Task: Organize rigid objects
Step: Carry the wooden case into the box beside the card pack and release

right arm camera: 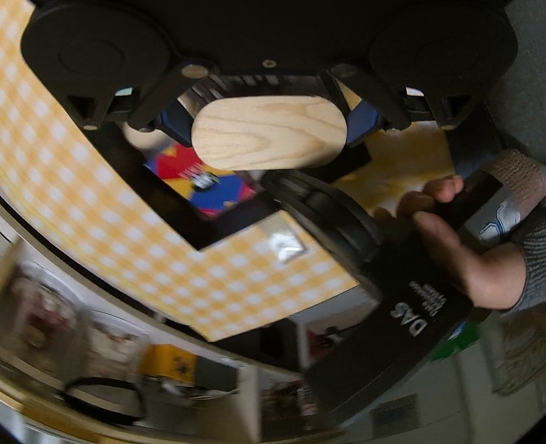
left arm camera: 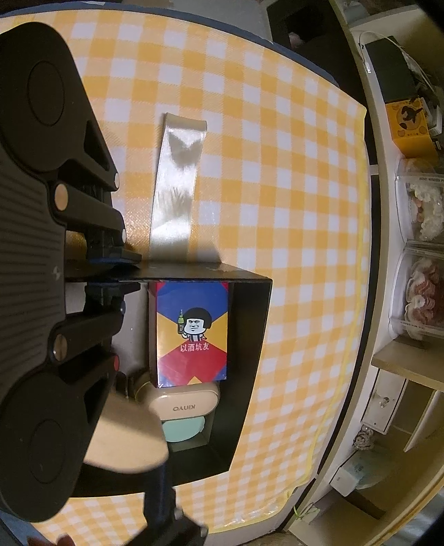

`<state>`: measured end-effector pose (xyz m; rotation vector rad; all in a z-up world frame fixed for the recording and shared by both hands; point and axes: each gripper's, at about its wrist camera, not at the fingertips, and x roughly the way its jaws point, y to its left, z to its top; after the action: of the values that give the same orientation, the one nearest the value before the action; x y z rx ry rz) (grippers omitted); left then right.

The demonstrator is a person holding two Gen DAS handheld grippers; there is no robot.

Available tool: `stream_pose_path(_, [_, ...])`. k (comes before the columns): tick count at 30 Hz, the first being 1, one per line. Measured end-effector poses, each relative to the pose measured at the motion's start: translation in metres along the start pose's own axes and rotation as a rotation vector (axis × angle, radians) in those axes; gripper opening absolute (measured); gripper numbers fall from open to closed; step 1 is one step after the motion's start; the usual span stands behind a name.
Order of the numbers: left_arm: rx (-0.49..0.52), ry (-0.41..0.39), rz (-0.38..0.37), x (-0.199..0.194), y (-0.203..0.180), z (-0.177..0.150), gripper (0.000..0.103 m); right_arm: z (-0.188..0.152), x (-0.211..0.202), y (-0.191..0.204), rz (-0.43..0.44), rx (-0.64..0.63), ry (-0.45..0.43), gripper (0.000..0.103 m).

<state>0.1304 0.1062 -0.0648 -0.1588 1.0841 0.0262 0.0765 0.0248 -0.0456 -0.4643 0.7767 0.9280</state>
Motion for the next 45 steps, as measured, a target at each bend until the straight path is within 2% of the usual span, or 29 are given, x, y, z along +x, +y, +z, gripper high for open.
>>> stream_pose_path(3, [-0.014,0.0,-0.005,-0.001,0.003,0.0,0.011,0.002,0.014,0.004,0.003,-0.036,0.03,0.093])
stream_pose_path(8, [-0.024,0.001,-0.01,-0.003,0.001,-0.001,0.011,0.0,0.021,0.002,0.02,-0.035,0.023,0.094])
stream_pose_path(22, [-0.031,-0.002,-0.012,-0.004,0.002,0.0,0.011,-0.01,0.008,-0.009,0.02,0.062,0.006,0.096])
stream_pose_path(24, [-0.031,-0.002,-0.013,-0.004,0.002,0.0,0.011,-0.01,0.007,-0.011,0.014,0.092,0.004,0.093])
stream_pose_path(26, [-0.031,-0.002,-0.012,-0.004,0.001,0.0,0.011,-0.009,0.009,-0.014,0.019,0.13,0.004,0.083])
stream_pose_path(30, [-0.032,-0.002,-0.013,-0.004,0.003,0.0,0.011,-0.003,0.016,-0.016,0.023,0.184,-0.003,0.078])
stream_pose_path(31, [-0.032,-0.002,-0.013,-0.004,0.002,0.0,0.011,-0.001,0.019,-0.015,0.023,0.187,-0.004,0.075])
stream_pose_path(33, [-0.032,-0.002,-0.014,-0.004,0.002,-0.001,0.011,0.002,0.027,-0.011,0.023,0.182,0.01,0.059])
stream_pose_path(34, [-0.031,-0.002,-0.014,-0.005,0.001,-0.001,0.011,0.004,0.032,-0.009,0.016,0.168,0.028,0.04])
stream_pose_path(37, [-0.031,-0.002,-0.014,-0.004,0.002,0.0,0.011,0.003,0.032,-0.005,-0.006,0.145,0.043,0.017])
stream_pose_path(40, [-0.03,-0.001,-0.014,-0.004,0.002,-0.001,0.011,0.0,0.029,-0.005,-0.037,0.128,0.073,0.014])
stream_pose_path(42, [-0.03,-0.002,-0.013,-0.004,0.003,-0.001,0.011,-0.002,0.029,-0.008,-0.037,0.13,0.094,0.007])
stream_pose_path(45, [-0.03,-0.003,-0.013,-0.005,0.002,-0.001,0.011,-0.003,0.029,-0.006,-0.045,0.109,0.106,0.007])
